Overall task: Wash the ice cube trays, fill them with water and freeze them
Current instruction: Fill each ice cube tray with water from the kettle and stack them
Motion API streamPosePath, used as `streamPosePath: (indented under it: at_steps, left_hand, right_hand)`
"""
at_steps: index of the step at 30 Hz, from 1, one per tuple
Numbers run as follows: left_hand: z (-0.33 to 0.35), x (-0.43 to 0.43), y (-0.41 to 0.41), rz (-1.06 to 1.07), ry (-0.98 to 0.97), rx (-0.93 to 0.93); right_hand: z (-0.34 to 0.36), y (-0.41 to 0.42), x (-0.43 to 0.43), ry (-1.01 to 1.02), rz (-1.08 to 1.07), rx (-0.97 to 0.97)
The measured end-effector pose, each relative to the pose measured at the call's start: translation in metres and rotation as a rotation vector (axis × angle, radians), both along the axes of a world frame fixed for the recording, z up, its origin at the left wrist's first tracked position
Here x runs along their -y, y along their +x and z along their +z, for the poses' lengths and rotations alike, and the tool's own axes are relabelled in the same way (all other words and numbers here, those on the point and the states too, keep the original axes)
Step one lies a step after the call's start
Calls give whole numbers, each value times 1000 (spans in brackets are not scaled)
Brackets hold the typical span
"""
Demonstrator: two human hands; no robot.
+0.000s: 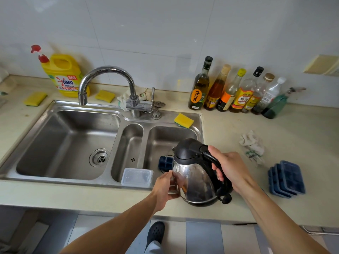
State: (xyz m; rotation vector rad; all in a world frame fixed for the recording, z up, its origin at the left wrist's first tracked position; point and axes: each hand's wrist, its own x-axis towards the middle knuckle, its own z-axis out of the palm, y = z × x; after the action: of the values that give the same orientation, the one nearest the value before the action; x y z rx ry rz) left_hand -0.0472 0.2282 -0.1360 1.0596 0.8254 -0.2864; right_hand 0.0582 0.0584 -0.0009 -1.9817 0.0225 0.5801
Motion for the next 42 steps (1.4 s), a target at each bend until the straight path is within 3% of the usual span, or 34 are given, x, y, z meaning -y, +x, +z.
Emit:
streamPosePath:
  at_steps: [42]
  left_hand:
    - [4, 22, 5, 14, -40, -45]
  right_hand:
    - [16, -2, 25, -38, -22, 9]
